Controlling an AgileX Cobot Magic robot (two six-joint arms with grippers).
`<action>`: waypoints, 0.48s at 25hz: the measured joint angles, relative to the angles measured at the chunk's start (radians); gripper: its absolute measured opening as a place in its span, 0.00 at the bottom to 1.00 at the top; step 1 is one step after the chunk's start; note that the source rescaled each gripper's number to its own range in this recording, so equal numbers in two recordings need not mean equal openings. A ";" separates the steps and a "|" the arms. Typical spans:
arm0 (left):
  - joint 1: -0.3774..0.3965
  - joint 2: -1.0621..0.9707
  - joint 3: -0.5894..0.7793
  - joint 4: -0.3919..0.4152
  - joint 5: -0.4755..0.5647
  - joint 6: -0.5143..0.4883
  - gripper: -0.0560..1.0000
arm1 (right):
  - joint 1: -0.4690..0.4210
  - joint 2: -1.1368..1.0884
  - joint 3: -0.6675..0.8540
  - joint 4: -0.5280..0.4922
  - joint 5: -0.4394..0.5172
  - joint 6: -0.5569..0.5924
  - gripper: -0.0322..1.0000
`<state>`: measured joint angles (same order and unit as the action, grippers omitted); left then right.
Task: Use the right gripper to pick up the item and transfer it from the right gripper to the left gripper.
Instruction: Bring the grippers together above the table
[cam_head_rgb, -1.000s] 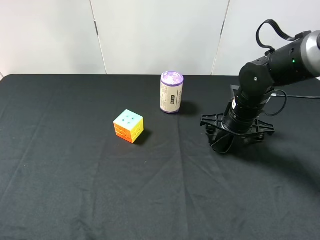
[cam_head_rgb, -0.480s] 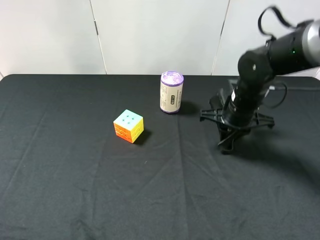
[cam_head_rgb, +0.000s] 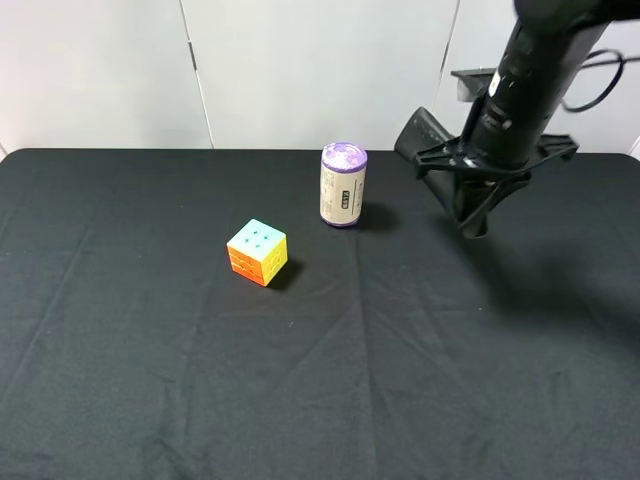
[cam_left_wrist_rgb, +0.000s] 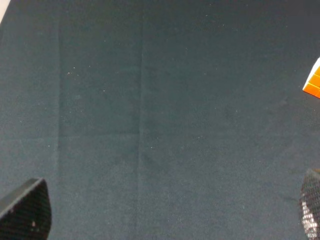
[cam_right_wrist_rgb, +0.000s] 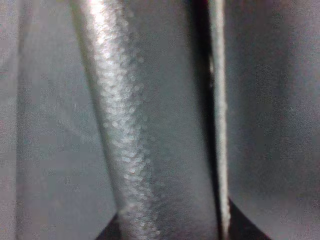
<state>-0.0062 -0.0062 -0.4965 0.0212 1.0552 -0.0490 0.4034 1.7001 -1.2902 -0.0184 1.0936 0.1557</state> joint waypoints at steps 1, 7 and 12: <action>0.000 0.000 0.000 0.000 0.000 0.000 0.99 | 0.000 -0.013 -0.001 0.001 0.039 -0.026 0.03; 0.000 0.000 0.000 0.000 0.000 0.000 0.99 | 0.000 -0.118 -0.001 0.010 0.117 -0.121 0.03; 0.000 0.000 0.000 0.000 0.000 0.000 0.99 | 0.000 -0.232 -0.001 0.066 0.120 -0.240 0.03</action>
<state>-0.0062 -0.0062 -0.4965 0.0212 1.0552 -0.0490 0.4034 1.4684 -1.2911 0.0476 1.2139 -0.0840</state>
